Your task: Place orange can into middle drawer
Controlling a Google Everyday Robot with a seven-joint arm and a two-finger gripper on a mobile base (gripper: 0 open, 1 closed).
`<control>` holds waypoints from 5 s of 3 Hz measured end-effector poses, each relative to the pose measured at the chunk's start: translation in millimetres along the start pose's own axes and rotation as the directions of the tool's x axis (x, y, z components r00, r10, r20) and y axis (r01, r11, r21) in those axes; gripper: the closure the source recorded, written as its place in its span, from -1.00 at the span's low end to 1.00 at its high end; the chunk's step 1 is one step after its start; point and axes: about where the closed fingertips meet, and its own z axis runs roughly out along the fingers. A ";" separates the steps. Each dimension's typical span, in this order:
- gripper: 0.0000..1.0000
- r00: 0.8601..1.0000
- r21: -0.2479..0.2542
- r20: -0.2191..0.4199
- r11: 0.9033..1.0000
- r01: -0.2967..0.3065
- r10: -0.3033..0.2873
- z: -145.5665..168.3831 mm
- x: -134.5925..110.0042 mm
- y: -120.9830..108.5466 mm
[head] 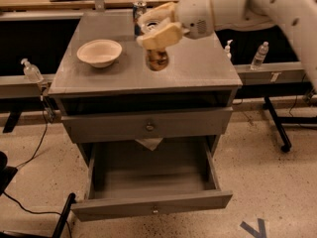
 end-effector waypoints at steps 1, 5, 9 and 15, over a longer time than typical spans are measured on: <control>1.00 0.997 0.045 -0.063 0.998 -0.048 0.051 -23.8 31.4 19.7; 1.00 0.851 0.048 0.467 0.954 -0.295 0.240 90.4 103.1 92.2; 1.00 0.899 0.089 0.368 0.953 -0.289 0.238 207.1 152.2 165.8; 1.00 0.938 0.143 0.033 0.927 -0.346 0.345 245.6 372.9 163.3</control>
Offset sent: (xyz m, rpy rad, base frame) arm -0.0158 -0.0317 -0.0215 -0.0459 0.0285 -0.0745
